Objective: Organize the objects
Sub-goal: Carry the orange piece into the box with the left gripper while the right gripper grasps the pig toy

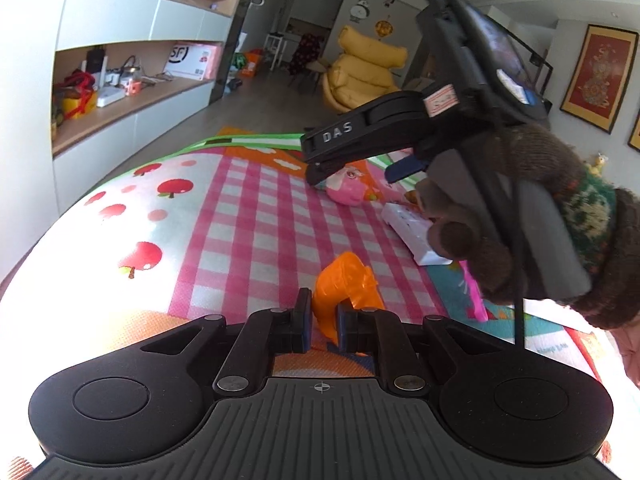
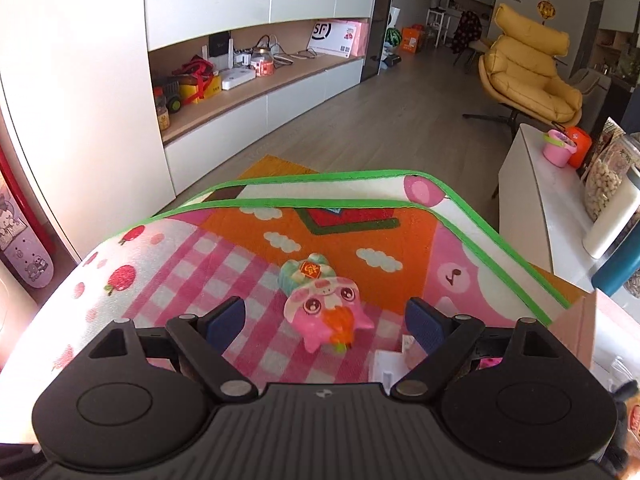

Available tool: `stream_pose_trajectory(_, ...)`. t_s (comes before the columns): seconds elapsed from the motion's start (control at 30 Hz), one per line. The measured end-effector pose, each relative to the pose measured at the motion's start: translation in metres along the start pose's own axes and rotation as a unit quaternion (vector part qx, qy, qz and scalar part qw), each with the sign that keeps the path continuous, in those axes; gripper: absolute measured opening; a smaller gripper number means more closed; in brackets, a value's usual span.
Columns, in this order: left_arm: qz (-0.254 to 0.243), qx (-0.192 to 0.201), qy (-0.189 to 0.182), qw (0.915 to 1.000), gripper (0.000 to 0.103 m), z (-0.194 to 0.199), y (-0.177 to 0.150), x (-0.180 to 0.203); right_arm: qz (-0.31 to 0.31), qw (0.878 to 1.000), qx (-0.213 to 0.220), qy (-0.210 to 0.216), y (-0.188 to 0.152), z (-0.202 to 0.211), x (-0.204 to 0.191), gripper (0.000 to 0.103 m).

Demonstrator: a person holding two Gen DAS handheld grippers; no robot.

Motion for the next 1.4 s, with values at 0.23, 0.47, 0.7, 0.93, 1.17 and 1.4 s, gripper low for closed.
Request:
stream_pose_trajectory(0.23, 0.016, 0.000, -0.004, 0.9999, 0.014, 0.001, -0.001, -0.004, -0.035, 0.999, -0.031, 0.014, -0.003, -0.028, -0.005, 0.074)
stream_pose_trajectory(0.47, 0.018, -0.001, -0.004, 0.9998, 0.014, 0.001, 0.000, -0.004, 0.036, 0.999, -0.018, 0.014, -0.011, 0.008, -0.024, 0.050)
stream_pose_trajectory(0.7, 0.020, -0.002, -0.004, 0.9998, 0.014, 0.000, 0.000, -0.005, 0.040, 0.999, -0.011, 0.027, -0.043, 0.083, -0.015, 0.050)
stream_pose_trajectory(0.93, 0.018, 0.006, 0.019, 0.9996, 0.014, 0.004, -0.001, -0.001, 0.022, 0.999, -0.013, 0.029, -0.099, 0.153, 0.012, 0.050)
stream_pose_trajectory(1.17, 0.014, -0.031, -0.014, 0.9993, 0.014, 0.023, -0.019, 0.026, -0.009, 0.999, -0.030, -0.004, -0.171, 0.193, 0.038, 0.050)
stream_pose_trajectory(1.4, 0.006, -0.052, -0.059, 0.9969, 0.014, 0.041, -0.009, 0.067, -0.048, 0.999, -0.009, -0.003, -0.205, 0.226, 0.062, 0.050)
Point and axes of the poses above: each gripper's, at about its wrist camera, not at the fingertips, and z roughly against the way its jaws point, x to its right, y to its top, the point moved 2 cm from there along -z, roughly the way its jaws point, and after that the axes turned 9 degrees about x, right-handed, at the moved point
